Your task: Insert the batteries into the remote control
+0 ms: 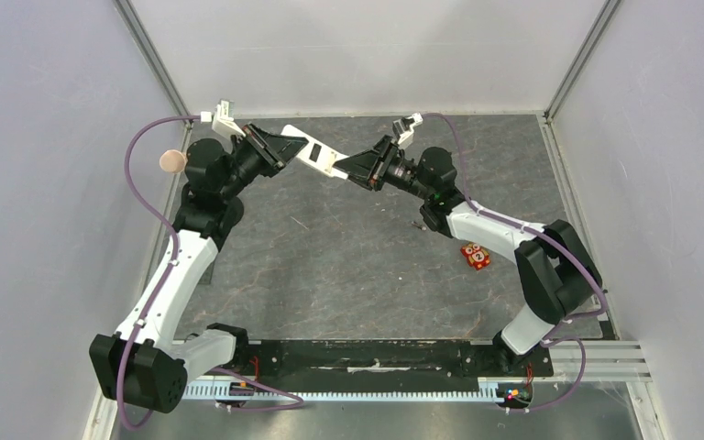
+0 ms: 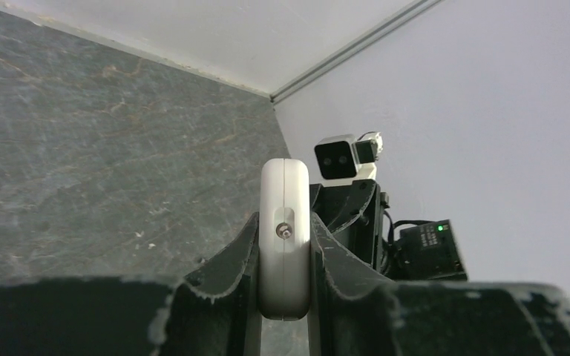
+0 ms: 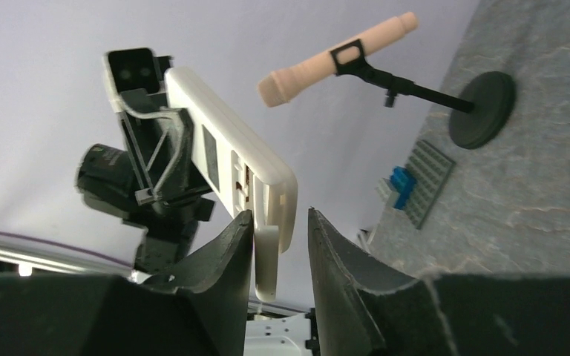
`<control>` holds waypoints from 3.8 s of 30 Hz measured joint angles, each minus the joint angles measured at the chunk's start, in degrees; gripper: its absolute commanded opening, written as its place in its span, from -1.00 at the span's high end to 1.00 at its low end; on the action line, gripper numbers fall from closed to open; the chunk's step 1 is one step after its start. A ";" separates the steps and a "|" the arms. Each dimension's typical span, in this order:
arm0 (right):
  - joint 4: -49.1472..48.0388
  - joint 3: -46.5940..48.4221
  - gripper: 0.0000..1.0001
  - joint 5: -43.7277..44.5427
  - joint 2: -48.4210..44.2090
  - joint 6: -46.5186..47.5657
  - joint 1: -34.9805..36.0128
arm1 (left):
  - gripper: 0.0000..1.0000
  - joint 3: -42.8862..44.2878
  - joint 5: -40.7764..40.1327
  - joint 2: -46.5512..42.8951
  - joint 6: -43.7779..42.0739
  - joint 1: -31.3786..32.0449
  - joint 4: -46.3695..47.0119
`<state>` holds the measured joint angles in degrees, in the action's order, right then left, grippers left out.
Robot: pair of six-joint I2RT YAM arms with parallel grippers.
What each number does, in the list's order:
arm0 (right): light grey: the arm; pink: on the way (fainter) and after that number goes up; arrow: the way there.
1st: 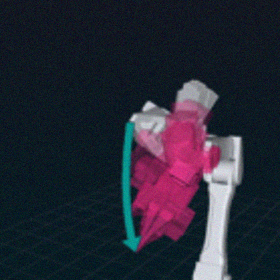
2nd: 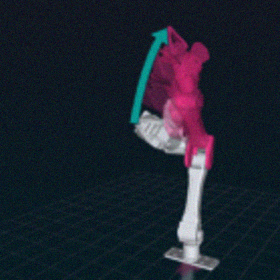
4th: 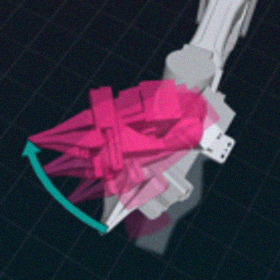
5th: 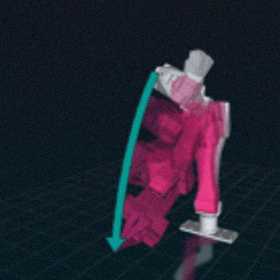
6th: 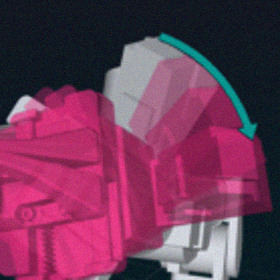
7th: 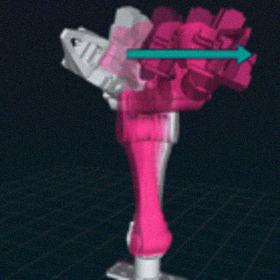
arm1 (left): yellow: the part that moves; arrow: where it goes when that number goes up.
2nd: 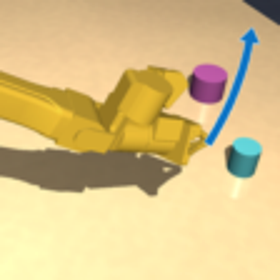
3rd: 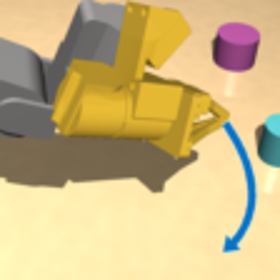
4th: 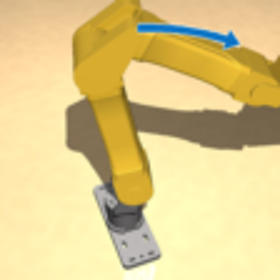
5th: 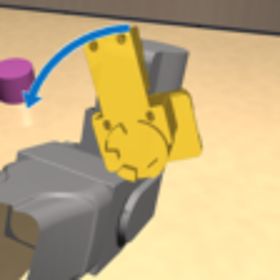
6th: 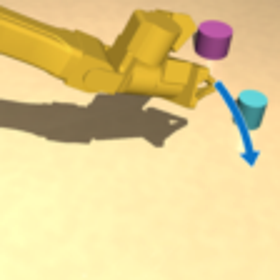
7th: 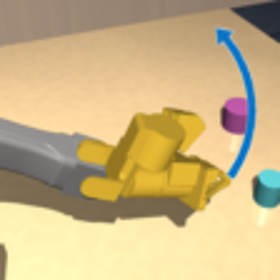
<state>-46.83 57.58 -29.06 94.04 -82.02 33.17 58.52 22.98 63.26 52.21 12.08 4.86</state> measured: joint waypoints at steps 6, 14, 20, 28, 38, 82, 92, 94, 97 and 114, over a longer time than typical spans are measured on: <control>10.93 4.55 0.53 -0.17 0.72 5.11 0.17 | 0.96 -0.81 -1.11 -0.22 -6.16 0.07 -0.70; 23.08 9.46 0.66 -1.14 2.69 10.78 0.37 | 0.96 -1.55 -5.31 -0.70 -14.64 1.27 -3.87; 26.23 9.86 0.67 -1.20 2.69 13.27 0.33 | 0.96 -1.57 -10.40 -1.49 -19.98 1.51 -8.22; 31.36 10.64 0.62 1.81 4.39 20.76 0.37 | 0.96 -2.71 -15.58 -2.05 -22.58 1.51 -10.58; 45.09 11.34 0.58 14.60 16.65 36.57 0.24 | 0.96 -3.61 -15.19 -3.72 -22.69 1.51 -11.02; -7.91 -0.28 0.00 -7.41 -4.90 7.58 -0.76 | 0.95 -1.60 5.22 -3.87 8.59 1.53 6.95; -11.28 2.49 0.81 -7.85 -2.80 1.92 -0.72 | -0.23 -2.03 8.41 -3.74 11.82 1.25 9.40; -9.90 3.28 0.82 -8.68 -2.78 2.89 -0.79 | -0.25 -2.01 10.19 -3.72 11.63 1.16 9.14; -7.13 4.94 0.81 -10.80 -2.38 4.90 -1.11 | -0.25 -1.42 14.05 -3.28 10.84 0.46 8.00; 6.32 12.55 0.45 -20.70 -1.07 12.15 -2.75 | 0.95 2.25 30.73 1.97 2.10 -2.19 1.70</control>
<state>-40.51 70.13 -49.76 92.97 -69.87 30.41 60.77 53.71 65.23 54.30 9.89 6.57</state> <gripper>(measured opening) 0.191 0.257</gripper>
